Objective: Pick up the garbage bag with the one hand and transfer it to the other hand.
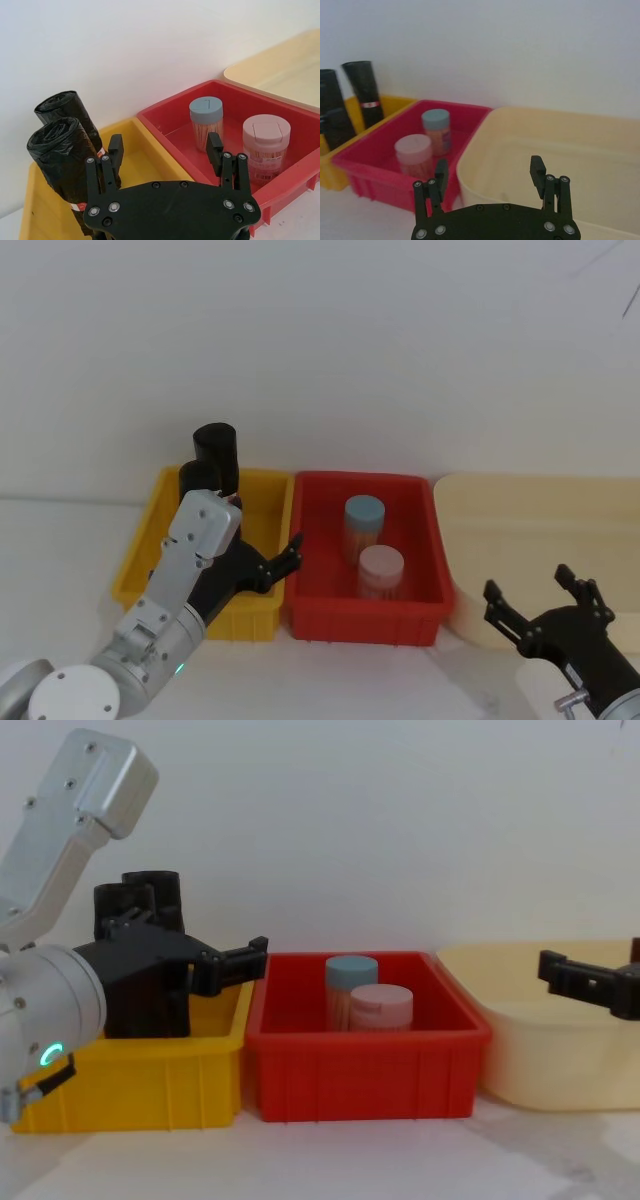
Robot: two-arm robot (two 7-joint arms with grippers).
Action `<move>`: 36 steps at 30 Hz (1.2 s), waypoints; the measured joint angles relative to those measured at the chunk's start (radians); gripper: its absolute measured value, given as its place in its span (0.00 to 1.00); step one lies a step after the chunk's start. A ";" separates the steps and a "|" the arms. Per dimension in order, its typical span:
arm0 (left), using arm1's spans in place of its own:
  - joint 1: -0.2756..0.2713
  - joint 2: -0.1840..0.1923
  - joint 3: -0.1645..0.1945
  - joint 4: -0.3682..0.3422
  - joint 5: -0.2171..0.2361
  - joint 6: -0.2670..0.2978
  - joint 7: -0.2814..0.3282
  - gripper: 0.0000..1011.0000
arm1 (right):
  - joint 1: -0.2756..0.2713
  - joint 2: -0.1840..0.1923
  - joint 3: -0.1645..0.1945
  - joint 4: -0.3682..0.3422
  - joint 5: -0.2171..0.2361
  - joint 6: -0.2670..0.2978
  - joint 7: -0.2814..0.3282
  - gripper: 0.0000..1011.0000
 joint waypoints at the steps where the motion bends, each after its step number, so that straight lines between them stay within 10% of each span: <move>1: 0.000 0.000 0.000 0.000 0.000 0.000 0.000 0.99 | 0.002 0.001 -0.002 -0.002 0.000 0.004 0.007 0.99; 36: 0.000 0.000 0.000 0.000 0.000 0.000 0.000 0.99 | 0.252 -0.047 -0.195 0.122 -0.126 0.183 0.148 0.99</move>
